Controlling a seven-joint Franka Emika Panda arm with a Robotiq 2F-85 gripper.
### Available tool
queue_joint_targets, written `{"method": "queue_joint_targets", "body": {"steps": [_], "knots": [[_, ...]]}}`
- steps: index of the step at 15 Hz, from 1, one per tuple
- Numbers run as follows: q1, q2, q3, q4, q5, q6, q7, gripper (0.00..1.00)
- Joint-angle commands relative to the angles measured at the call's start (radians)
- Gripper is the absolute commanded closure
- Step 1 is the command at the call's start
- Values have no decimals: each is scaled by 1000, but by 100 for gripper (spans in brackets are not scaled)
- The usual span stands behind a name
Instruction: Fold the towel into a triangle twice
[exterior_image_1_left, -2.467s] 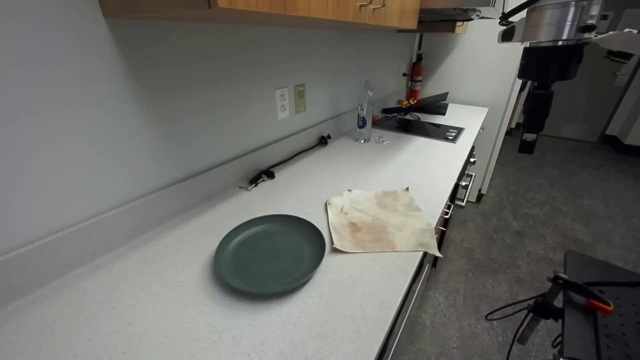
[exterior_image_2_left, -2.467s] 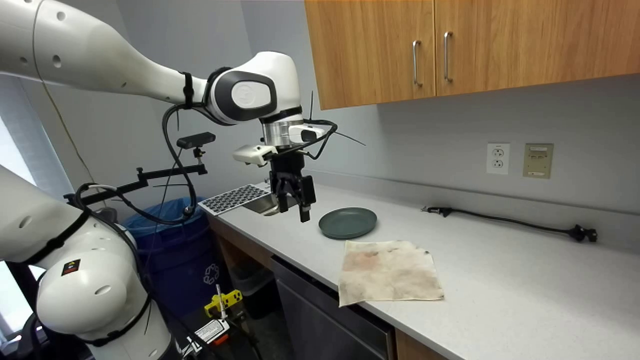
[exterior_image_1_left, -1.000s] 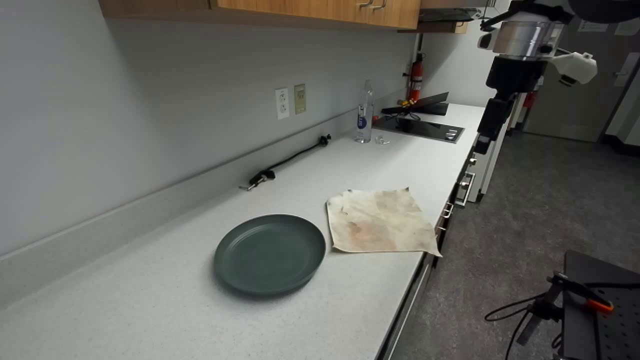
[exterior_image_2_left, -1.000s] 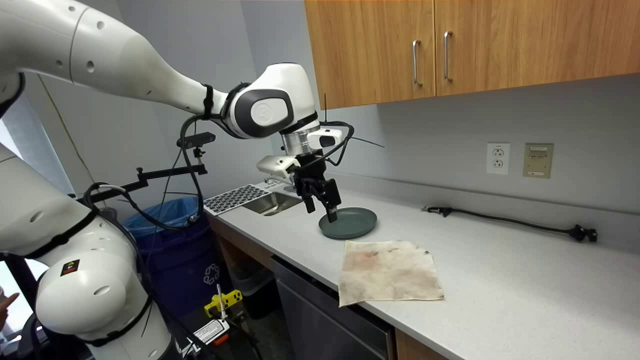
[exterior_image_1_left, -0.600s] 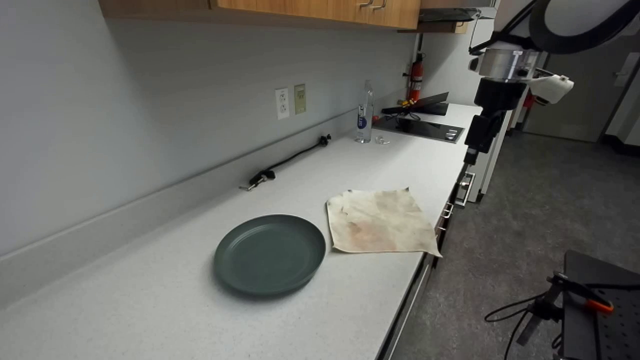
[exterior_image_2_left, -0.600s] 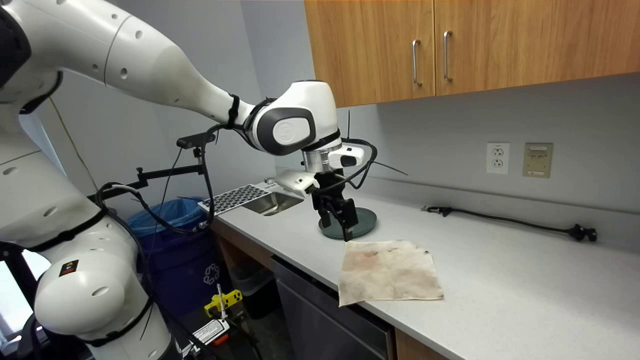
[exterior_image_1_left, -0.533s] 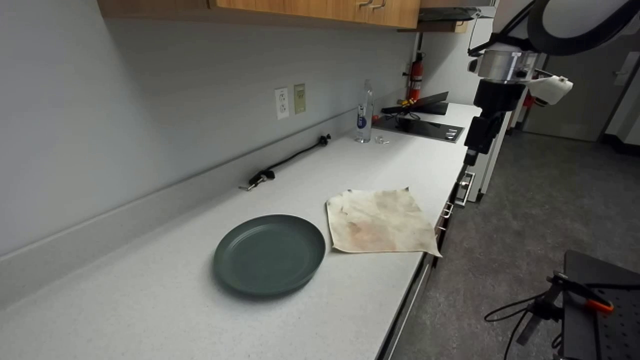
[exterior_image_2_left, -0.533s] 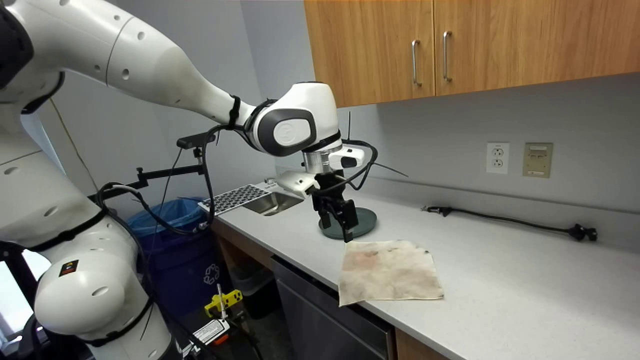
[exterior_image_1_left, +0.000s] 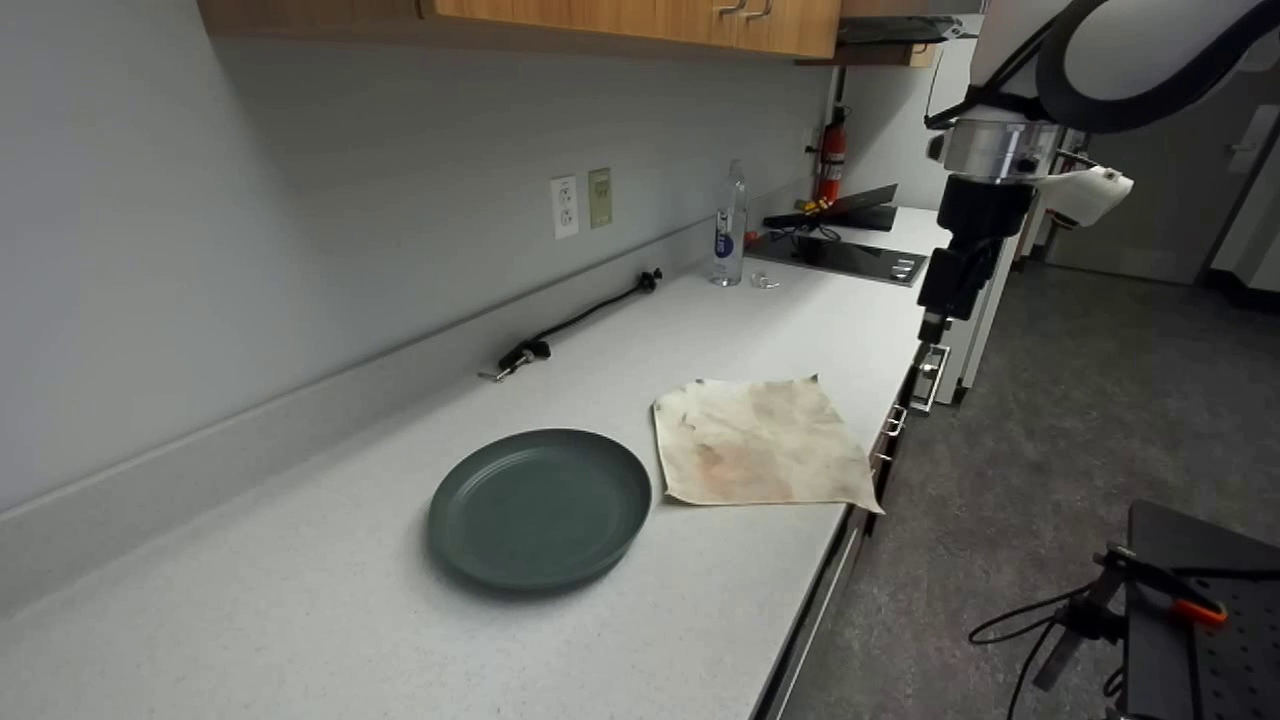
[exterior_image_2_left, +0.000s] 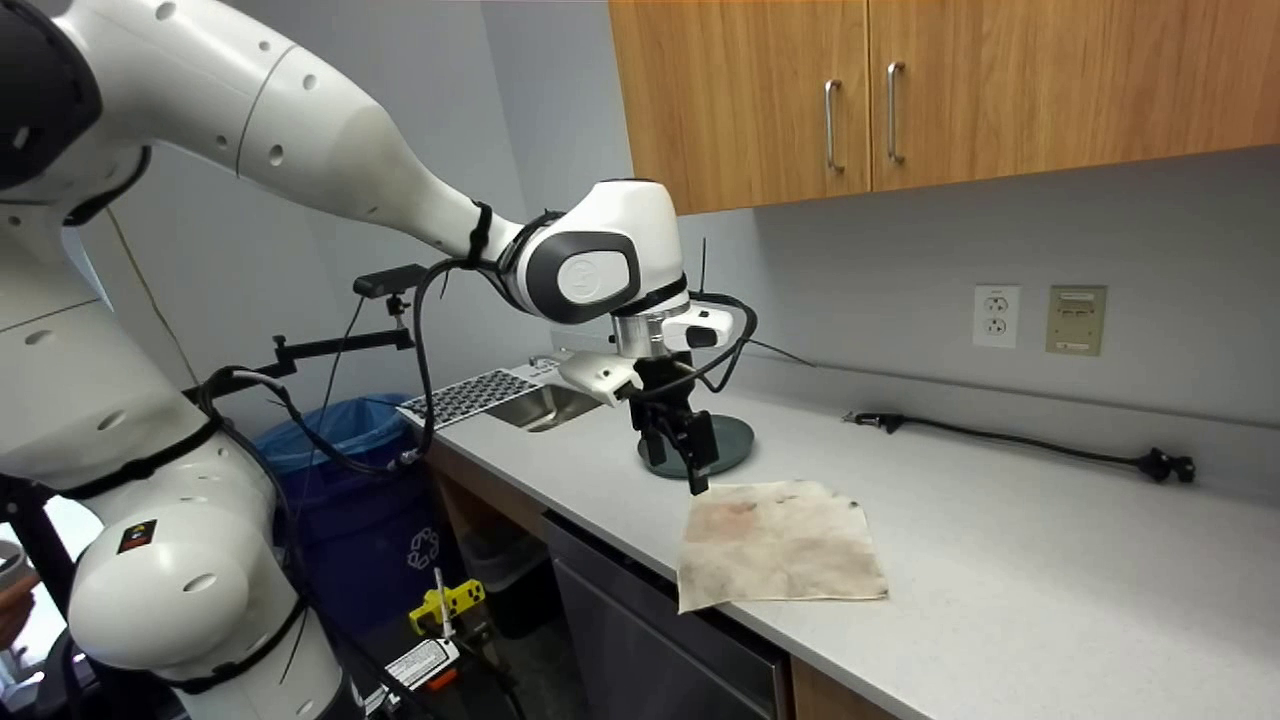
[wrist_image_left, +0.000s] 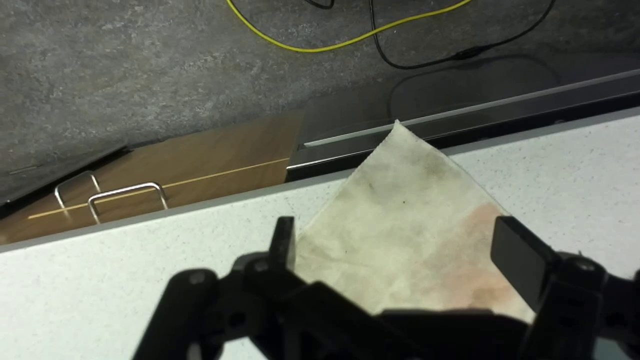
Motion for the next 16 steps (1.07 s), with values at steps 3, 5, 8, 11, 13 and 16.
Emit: {"method": "queue_joint_targets", "body": {"steps": [3, 5, 8, 11, 13, 16], "knots": [[-30, 231, -12, 130, 25, 125, 50, 0], [-40, 307, -16, 185, 25, 152, 63, 0], [-55, 404, -16, 278, 58, 144, 33, 0], [-74, 492, -10, 364, 94, 133, 6, 0], [-82, 541, -13, 405, 85, 138, 7, 0], [-94, 612, -19, 460, 74, 136, 28, 0]]}}
